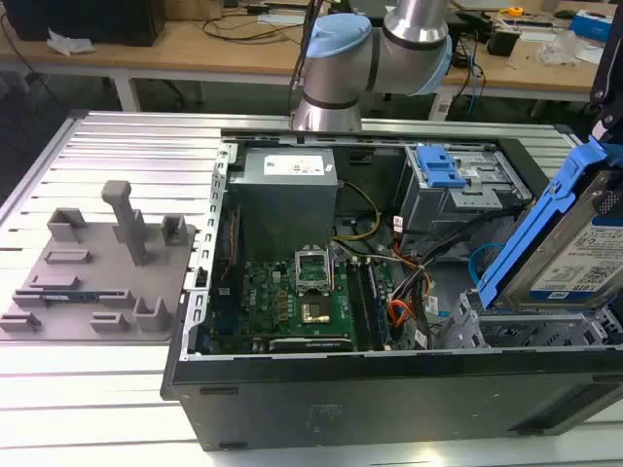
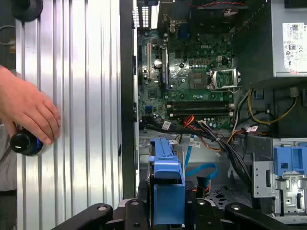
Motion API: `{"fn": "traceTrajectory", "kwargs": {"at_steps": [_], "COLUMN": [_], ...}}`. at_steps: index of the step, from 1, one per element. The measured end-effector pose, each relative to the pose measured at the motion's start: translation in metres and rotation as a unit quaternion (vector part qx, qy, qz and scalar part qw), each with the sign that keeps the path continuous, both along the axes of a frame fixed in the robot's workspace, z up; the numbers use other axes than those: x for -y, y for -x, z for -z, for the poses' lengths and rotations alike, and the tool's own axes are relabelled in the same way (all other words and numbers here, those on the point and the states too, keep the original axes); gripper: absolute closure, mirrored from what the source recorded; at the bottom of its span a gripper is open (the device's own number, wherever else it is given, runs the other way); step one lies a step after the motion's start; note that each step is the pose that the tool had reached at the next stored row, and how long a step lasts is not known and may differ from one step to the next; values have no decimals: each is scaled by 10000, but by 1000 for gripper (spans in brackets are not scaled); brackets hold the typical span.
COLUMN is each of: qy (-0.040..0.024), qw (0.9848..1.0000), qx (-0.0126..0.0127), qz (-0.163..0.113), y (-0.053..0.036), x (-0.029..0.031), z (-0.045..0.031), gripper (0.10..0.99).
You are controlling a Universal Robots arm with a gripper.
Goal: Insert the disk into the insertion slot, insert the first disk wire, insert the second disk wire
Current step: 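Insert the disk into the insertion slot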
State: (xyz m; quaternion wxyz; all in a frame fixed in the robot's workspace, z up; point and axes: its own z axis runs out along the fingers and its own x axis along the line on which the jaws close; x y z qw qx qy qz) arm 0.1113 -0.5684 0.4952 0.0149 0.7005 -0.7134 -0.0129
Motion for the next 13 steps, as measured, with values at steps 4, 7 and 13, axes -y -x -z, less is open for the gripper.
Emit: {"fn": "traceTrajectory", "kwargs": {"at_steps": [4, 7, 13], "qy": [0, 0, 0], "qw": [10000, 10000, 10000], "qx": [0, 0, 0], "qz": [0, 0, 0], "y": [0, 0, 0], "x": [0, 0, 0], "z": [0, 0, 0], "gripper": [722, 722, 722]}}
